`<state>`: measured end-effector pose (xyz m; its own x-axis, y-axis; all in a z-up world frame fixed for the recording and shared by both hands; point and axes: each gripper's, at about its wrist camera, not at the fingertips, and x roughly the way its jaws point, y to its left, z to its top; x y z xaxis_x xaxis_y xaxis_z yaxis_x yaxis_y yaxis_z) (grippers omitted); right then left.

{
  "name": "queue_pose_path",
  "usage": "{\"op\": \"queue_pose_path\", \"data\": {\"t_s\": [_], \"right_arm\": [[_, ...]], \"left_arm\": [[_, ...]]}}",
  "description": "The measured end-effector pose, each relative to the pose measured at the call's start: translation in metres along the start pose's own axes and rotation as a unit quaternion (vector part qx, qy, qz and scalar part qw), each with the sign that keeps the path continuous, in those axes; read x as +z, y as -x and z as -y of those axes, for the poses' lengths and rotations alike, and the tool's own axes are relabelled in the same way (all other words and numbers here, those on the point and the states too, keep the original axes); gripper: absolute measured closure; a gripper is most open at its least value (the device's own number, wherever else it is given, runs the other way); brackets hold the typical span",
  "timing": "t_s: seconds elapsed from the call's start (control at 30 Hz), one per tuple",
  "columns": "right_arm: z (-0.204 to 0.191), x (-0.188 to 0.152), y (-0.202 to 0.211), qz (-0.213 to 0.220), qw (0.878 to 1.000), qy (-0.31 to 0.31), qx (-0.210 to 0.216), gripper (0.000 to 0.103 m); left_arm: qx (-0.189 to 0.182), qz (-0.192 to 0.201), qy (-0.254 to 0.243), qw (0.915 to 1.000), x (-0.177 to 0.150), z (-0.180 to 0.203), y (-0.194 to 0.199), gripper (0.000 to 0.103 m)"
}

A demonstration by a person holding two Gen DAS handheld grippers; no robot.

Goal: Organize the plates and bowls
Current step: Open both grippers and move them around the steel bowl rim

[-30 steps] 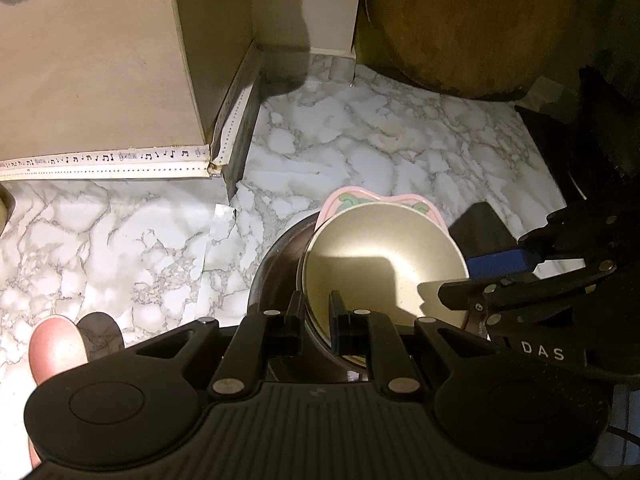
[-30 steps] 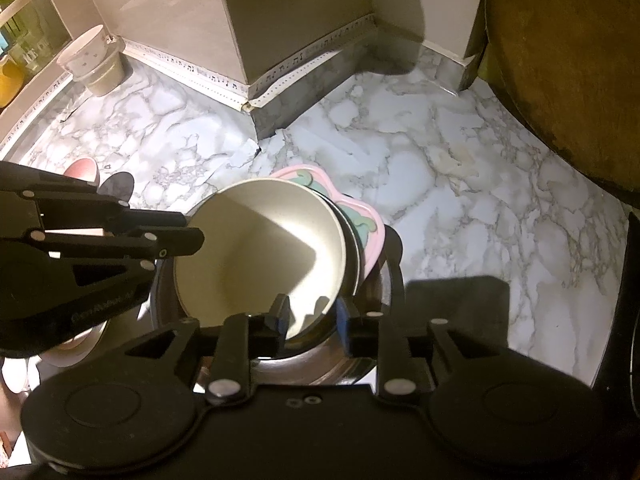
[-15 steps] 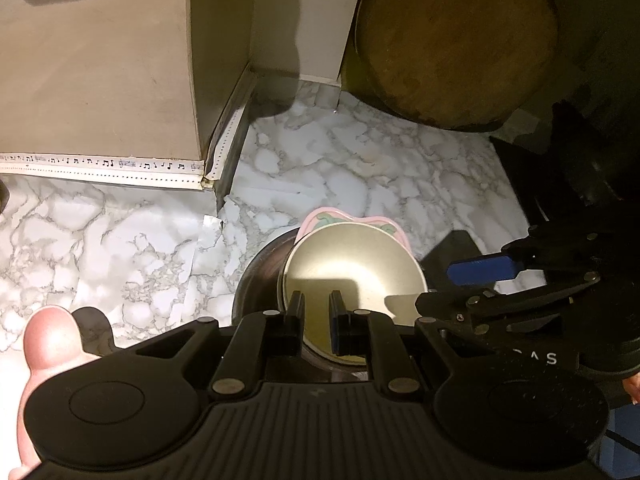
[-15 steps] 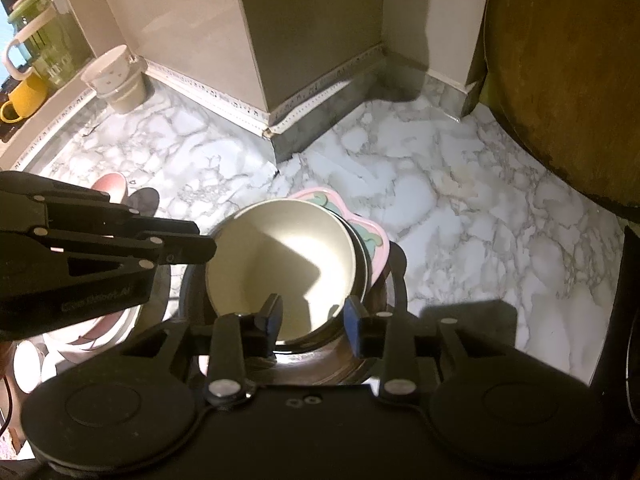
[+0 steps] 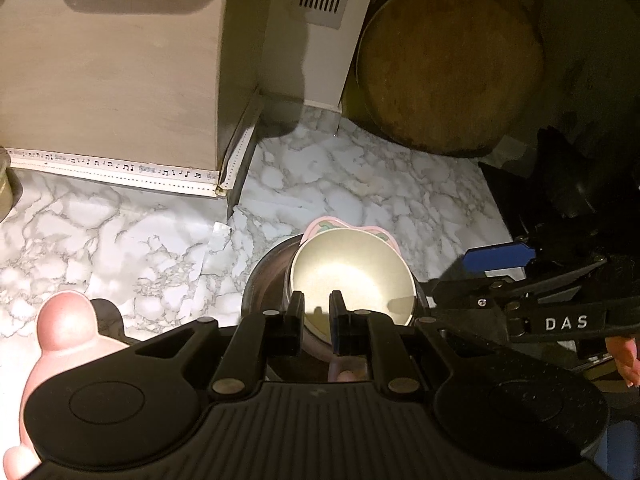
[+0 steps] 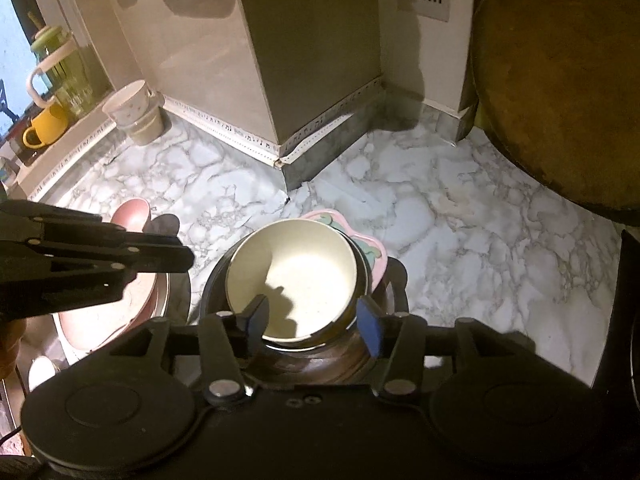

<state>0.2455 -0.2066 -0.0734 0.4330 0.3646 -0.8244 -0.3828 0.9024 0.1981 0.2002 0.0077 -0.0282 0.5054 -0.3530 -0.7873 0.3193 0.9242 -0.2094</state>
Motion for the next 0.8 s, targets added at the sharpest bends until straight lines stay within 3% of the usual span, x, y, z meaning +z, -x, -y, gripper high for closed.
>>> {"op": "queue_pose_path", "data": {"t_s": [0.1, 0.23, 0.33, 0.43, 0.5, 0.7, 0.8], "right_arm": [[0.004, -0.005, 0.003, 0.007, 1.0, -0.01, 0.008, 0.051], [0.012, -0.015, 0.007, 0.021, 0.999, -0.024, 0.018, 0.039], [0.017, -0.023, 0.009, 0.026, 0.999, -0.033, 0.018, 0.038], [0.024, -0.031, 0.009, 0.03, 0.998, -0.049, 0.021, 0.034], [0.028, -0.037, 0.009, 0.034, 0.998, -0.057, 0.023, 0.034], [0.033, -0.052, 0.012, 0.052, 0.997, -0.054, 0.021, 0.022], [0.032, -0.059, 0.013, 0.062, 0.997, -0.044, 0.02, 0.008]], "left_arm": [[-0.007, 0.013, 0.006, 0.9999, -0.004, -0.003, 0.007, 0.091], [-0.002, 0.024, 0.012, 0.9996, -0.011, -0.008, 0.013, 0.09], [0.001, 0.028, 0.017, 0.9995, -0.018, -0.011, 0.014, 0.086], [0.0, 0.038, 0.02, 0.9991, -0.026, -0.012, 0.016, 0.066], [0.006, 0.049, 0.015, 0.9987, -0.031, -0.011, 0.018, 0.034], [0.005, 0.061, 0.016, 0.998, -0.044, -0.009, 0.016, 0.027], [0.006, 0.059, 0.029, 0.9979, -0.049, -0.009, 0.012, 0.024]]}}
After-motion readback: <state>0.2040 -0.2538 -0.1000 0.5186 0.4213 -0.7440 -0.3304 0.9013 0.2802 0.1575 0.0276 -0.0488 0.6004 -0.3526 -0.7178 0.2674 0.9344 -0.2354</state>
